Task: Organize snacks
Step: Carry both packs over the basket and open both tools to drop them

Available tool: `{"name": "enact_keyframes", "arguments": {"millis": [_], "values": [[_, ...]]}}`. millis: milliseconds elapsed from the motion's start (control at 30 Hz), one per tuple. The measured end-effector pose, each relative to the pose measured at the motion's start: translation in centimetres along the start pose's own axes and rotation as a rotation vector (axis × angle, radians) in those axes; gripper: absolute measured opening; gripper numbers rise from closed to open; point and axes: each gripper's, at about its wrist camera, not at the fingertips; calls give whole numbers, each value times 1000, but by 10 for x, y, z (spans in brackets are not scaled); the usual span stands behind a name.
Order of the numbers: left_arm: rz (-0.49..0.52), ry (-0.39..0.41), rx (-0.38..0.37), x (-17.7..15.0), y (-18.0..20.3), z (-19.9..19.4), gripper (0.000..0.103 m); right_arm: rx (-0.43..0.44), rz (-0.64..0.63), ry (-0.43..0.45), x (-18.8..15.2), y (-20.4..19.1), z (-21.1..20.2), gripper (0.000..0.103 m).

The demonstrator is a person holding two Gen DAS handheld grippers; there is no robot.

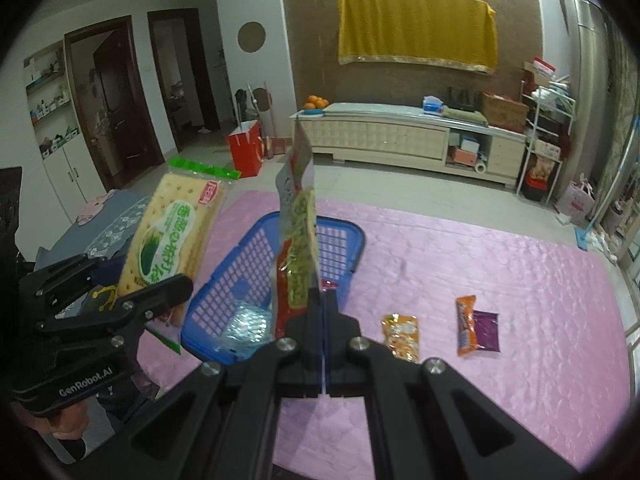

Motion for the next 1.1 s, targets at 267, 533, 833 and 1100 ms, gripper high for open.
{"name": "enact_keyframes", "arguments": {"millis": [267, 533, 833, 1100], "values": [[-27, 2, 16, 12, -32, 1, 46, 9, -23, -18, 9, -20, 21, 2], [-44, -38, -4, 12, -47, 29, 46, 5, -39, -53, 14, -31, 47, 2], [-57, -116, -46, 4, -60, 76, 46, 23, -27, -142, 5, -33, 91, 2], [-100, -182, -67, -4, -74, 108, 46, 35, -25, -213, 1, -39, 122, 2]]}}
Point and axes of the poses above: each gripper's, at about its wrist camera, not at the fingertips, and z roughly the way its jaws point, y to its right, x to its top, and after that the axes turned 13 degrees about -x, right-handed
